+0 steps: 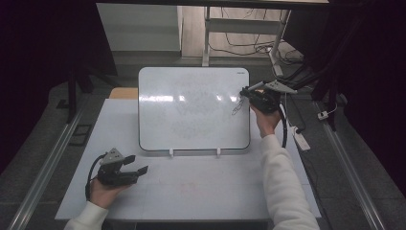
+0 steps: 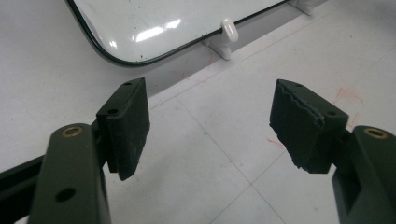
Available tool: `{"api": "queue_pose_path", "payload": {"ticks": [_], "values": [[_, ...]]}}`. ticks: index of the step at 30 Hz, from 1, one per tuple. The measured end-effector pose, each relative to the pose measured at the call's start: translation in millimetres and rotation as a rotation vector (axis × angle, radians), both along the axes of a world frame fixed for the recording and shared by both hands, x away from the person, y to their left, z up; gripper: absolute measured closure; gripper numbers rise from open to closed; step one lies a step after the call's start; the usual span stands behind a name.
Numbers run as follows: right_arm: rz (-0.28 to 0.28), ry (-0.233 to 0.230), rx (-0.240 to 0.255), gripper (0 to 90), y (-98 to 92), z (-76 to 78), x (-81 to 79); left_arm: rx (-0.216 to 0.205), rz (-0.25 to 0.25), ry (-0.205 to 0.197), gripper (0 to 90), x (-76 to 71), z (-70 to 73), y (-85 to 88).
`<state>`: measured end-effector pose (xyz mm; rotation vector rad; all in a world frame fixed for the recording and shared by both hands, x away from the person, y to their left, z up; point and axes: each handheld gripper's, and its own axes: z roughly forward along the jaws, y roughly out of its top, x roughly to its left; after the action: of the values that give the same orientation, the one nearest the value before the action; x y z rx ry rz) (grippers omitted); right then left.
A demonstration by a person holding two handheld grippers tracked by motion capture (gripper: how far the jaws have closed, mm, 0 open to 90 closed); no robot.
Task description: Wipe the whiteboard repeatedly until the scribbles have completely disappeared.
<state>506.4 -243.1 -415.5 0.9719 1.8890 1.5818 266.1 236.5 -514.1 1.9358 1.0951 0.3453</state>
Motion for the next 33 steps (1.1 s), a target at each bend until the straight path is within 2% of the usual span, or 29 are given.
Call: {"api": "queue_pose_path", "payload": {"ticks": [2, 3, 6, 8, 10, 11, 13, 14, 16, 18, 19, 20, 22, 24, 25, 26, 28, 30, 31, 32, 33], "values": [[0.000, -0.013, -0.015, 77.6, -0.4, -0.8, -3.0, 0.000, 0.002, 0.007, 30.0, 1.6, -1.1, 0.7], [0.007, -0.003, -0.017, 77.6, -0.3, -2.2, -4.3, -0.001, 0.001, 0.009, 29.9, 1.8, -1.4, 0.7], [0.073, 0.025, -0.068, 77.6, 2.8, -8.3, -12.5, -0.003, -0.001, 0.003, 30.0, 0.7, -0.6, 0.9], [0.084, 0.023, -0.093, 77.6, 1.4, -7.0, -13.2, -0.001, -0.002, 0.005, 30.0, 1.6, -0.9, 0.2], [0.022, 0.002, -0.079, 77.6, -4.0, -1.0, -7.2, 0.004, -0.001, 0.010, 30.0, 2.0, -1.4, -0.8], [0.004, -0.001, -0.053, 77.6, -8.1, 2.3, -2.6, 0.003, -0.002, 0.010, 29.9, 1.4, -1.2, -1.1], [-0.007, 0.008, -0.009, 77.6, -13.4, 5.3, 4.0, 0.002, -0.001, 0.003, 29.9, -0.3, -0.1, -1.2], [-0.006, 0.007, -0.005, 77.6, -12.3, 3.8, 3.8, -0.001, -0.002, 0.001, 29.9, -0.5, 0.1, -0.8], [0.046, 0.019, -0.040, 77.6, -5.0, -0.1, -1.0, 0.000, 0.000, 0.005, 29.9, 0.7, -0.5, -0.3], [0.105, 0.017, -0.096, 77.6, 4.3, -2.9, -6.4, 0.003, -0.002, 0.010, 29.9, 2.3, -1.7, -1.0], [0.101, 0.003, -0.129, 77.6, 5.8, -0.8, -6.2, 0.004, -0.003, 0.011, 29.9, 2.4, -1.9, -1.4], [0.089, 0.002, -0.118, 77.6, 4.7, 0.7, -3.9, 0.006, -0.005, 0.011, 29.9, 2.1, -1.7, -1.8], [0.018, -0.001, -0.050, 77.6, -2.5, 5.6, 3.6, 0.006, -0.006, 0.006, 29.9, 0.6, -0.6, -2.4], [-0.003, 0.008, -0.001, 77.6, -7.0, 7.4, 9.0, 0.004, -0.004, 0.001, 29.9, -0.5, 0.1, -1.9], [-0.006, 0.008, -0.005, 77.6, -5.6, 6.3, 8.1, 0.001, -0.003, 0.001, 29.9, -0.4, 0.0, -1.3], [0.010, 0.006, -0.030, 77.6, -3.2, 5.2, 5.7, 0.000, -0.002, 0.002, 30.0, 0.0, -0.3, -0.7], [0.065, 0.018, -0.071, 77.6, -0.3, 2.3, -0.8, 0.000, -0.003, 0.006, 29.9, 1.2, -1.1, 0.1], [0.055, 0.008, -0.109, 77.6, -5.2, 1.4, -5.0, 0.000, -0.004, 0.008, 29.9, 2.0, -1.6, -0.3], [0.022, 0.011, -0.093, 77.6, -11.2, 1.9, -5.2, 0.001, -0.005, 0.007, 29.9, 1.9, -1.4, -0.8], [-0.001, 0.017, -0.057, 77.6, -17.1, 1.7, -4.9, 0.002, -0.007, 0.006, 29.9, 1.5, -1.2, -1.3], [-0.004, 0.026, -0.029, 77.6, -20.1, 0.3, -5.3, 0.003, -0.009, 0.003, 29.9, 0.9, -0.8, -1.6]]}}
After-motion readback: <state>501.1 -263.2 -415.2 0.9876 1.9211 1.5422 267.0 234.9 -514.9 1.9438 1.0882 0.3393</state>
